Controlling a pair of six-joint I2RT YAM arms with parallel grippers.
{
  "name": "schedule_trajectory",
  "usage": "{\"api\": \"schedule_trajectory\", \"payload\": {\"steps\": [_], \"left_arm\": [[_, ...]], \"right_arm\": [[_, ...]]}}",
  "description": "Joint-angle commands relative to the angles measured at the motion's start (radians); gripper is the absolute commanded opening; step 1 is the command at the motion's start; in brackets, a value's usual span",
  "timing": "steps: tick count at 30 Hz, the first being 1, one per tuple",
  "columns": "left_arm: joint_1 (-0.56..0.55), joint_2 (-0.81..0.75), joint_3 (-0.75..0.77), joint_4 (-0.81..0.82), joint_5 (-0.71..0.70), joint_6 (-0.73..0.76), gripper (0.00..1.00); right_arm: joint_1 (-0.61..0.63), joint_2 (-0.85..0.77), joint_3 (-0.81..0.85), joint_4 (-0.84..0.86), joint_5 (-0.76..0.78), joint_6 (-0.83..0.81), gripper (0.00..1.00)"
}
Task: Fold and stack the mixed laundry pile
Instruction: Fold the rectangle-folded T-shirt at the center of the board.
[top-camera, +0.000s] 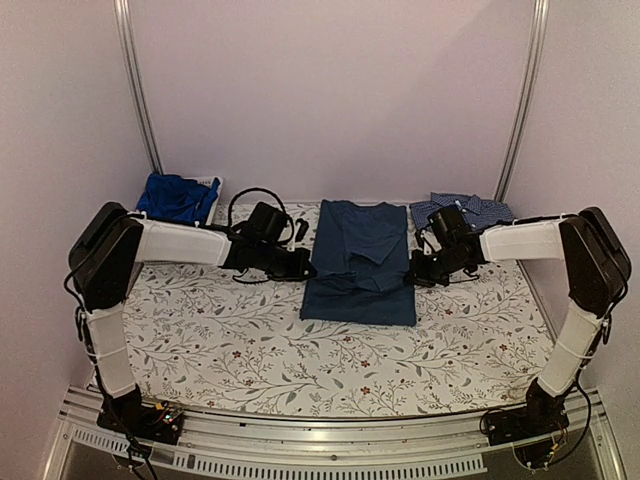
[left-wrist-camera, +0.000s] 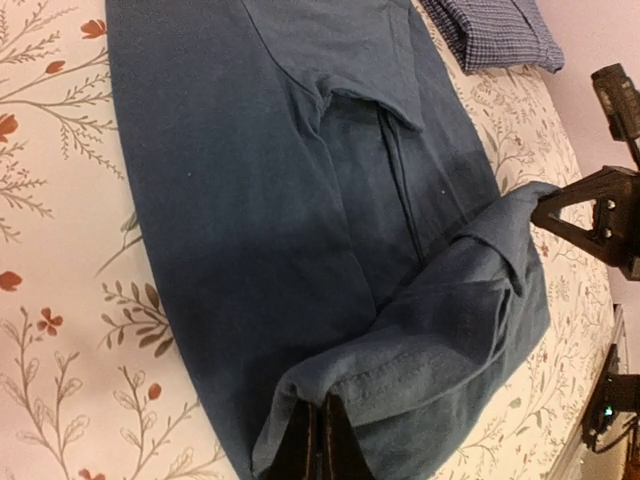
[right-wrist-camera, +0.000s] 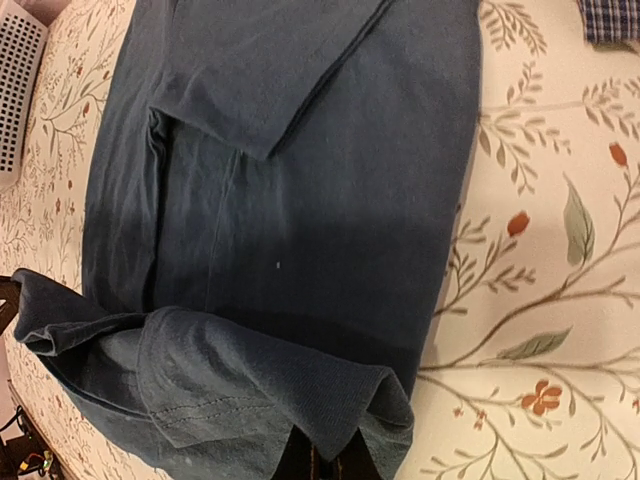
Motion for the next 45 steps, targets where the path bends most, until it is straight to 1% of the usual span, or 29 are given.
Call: {"api": "schedule_trajectory", "payload": {"steps": [1,6,12,15,24,29,36,37,38,39,40,42,45], "left_arm": [[0.05,0.09,0.092,0.023,0.031,0.05,0.0],[0.08,0.163,0.164,0.029,0.051,0.052,0.0],[0.102,0.232,0.236,0.036,0.07,0.053,0.0],[0.109,0.262,0.268,0.029,0.068,0.053,0.0],[0.137,0.286,0.314,0.028,0.057,0.057,0.0],[0.153,0.315,0.344,0.023,0.057,0.059,0.0],[0.158,0.366,0.404,0.026,0.069,0.059,0.0],[0.159,0.375,0.415,0.02,0.07,0.06,0.0],[0.159,0.384,0.428,0.014,0.077,0.063,0.0],[0.161,0.392,0.439,0.008,0.085,0.067,0.06],[0.164,0.393,0.442,0.003,0.085,0.07,0.13],[0.174,0.373,0.419,0.013,0.09,0.065,0.25],[0.207,0.296,0.328,0.067,0.11,0.045,0.39]], "right_arm": [[-0.047,0.103,0.126,0.033,-0.036,-0.087,0.0],[-0.077,0.184,0.209,0.035,-0.06,-0.108,0.0],[-0.087,0.256,0.255,0.039,-0.073,-0.116,0.0],[-0.092,0.27,0.269,0.041,-0.072,-0.115,0.0],[-0.101,0.276,0.306,0.036,-0.068,-0.118,0.01],[-0.113,0.285,0.32,0.025,-0.059,-0.125,0.03],[-0.12,0.32,0.349,0.024,-0.064,-0.127,0.08],[-0.12,0.324,0.355,0.021,-0.065,-0.127,0.11],[-0.122,0.328,0.361,0.02,-0.069,-0.127,0.17],[-0.123,0.33,0.364,0.016,-0.069,-0.127,0.25],[-0.124,0.329,0.367,0.014,-0.068,-0.127,0.3],[-0.129,0.315,0.366,0.007,-0.07,-0.128,0.37],[-0.137,0.248,0.35,-0.004,-0.061,-0.139,0.5]]}}
